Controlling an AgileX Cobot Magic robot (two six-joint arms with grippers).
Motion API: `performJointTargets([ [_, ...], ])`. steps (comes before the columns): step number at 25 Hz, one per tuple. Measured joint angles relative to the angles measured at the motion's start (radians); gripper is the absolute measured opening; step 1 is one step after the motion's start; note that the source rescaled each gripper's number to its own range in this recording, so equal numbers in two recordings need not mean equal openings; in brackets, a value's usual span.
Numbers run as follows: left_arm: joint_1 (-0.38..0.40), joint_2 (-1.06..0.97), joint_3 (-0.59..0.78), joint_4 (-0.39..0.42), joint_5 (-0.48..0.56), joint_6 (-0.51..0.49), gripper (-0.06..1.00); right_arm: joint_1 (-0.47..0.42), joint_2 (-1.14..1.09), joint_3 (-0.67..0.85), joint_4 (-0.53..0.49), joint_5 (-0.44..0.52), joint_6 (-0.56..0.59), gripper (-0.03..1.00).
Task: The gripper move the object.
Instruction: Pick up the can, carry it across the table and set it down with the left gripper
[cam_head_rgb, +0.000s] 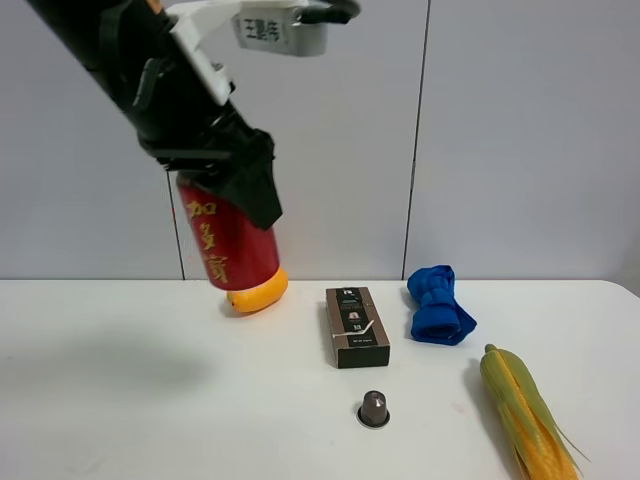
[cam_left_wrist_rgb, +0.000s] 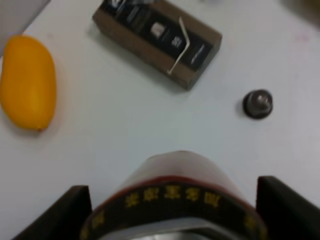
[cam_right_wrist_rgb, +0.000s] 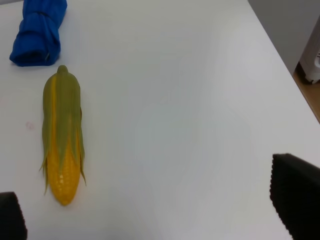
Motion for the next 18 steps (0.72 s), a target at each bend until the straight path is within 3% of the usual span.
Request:
performJointTargets([
  [9, -0.119, 0.262, -0.267, 0.000, 0.080, 0.011, 0.02, 0.000, 0.000, 0.000, 0.000, 0.000, 0.000, 1.00],
  [18, -0.142, 0.461, -0.452, -0.036, 0.096, 0.074, 0.02, 0.000, 0.000, 0.000, 0.000, 0.000, 0.000, 1.00],
])
